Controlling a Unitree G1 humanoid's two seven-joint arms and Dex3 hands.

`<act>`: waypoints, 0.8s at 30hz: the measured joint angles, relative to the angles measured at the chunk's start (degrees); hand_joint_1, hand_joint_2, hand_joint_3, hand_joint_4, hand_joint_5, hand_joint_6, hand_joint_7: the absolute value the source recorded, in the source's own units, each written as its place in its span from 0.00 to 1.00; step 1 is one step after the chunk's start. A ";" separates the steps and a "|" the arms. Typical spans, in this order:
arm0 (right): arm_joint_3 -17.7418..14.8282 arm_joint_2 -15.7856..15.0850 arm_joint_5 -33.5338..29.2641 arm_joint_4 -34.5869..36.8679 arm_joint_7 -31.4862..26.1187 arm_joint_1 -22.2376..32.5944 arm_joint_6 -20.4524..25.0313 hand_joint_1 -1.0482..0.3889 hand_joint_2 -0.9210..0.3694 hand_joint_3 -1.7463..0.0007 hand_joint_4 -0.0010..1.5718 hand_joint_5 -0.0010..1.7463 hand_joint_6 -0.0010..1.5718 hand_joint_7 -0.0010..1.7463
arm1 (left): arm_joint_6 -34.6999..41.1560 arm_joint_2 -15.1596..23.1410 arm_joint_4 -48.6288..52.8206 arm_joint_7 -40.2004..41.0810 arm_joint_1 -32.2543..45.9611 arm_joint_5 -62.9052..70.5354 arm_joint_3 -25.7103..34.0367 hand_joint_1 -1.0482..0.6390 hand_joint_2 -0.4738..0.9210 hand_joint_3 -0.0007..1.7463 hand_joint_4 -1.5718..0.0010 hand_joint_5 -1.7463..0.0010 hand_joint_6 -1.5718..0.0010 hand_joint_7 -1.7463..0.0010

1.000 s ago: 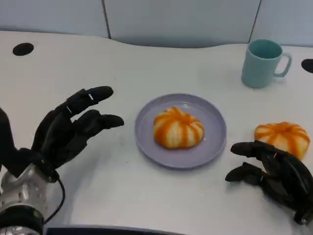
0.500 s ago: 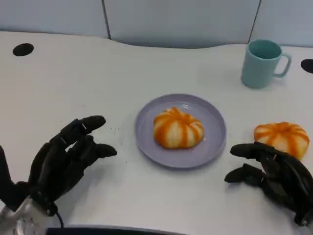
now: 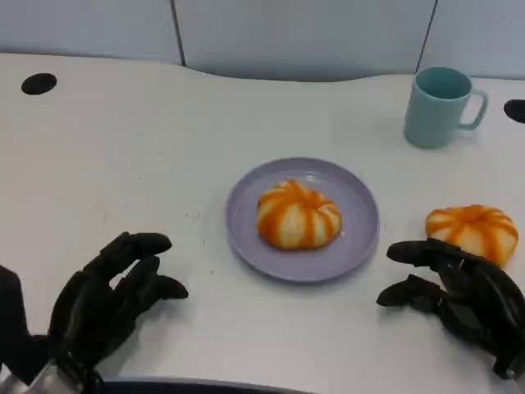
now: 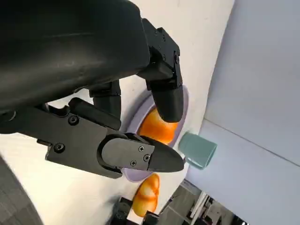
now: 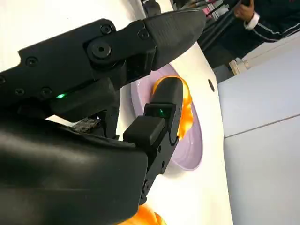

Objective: Grasp the bread from the table and place it into the plate.

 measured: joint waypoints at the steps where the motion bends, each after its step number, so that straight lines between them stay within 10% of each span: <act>1: -0.01 0.00 0.00 -0.07 -0.04 0.02 0.07 0.45 0.00 0.95 0.45 0.60 0.52 0.34 | 0.00 -0.12 0.00 0.39 0.41 0.00 0.00 0.27 0.98 0.15 0.75 0.03 0.79 0.18; 24: -0.66 -1.03 0.06 1.69 1.08 -0.47 -0.50 0.46 0.00 0.93 0.43 0.61 0.52 0.34 | -2.74 -0.89 3.68 3.46 -0.69 0.28 -0.21 0.28 0.87 0.25 0.70 0.04 0.73 0.21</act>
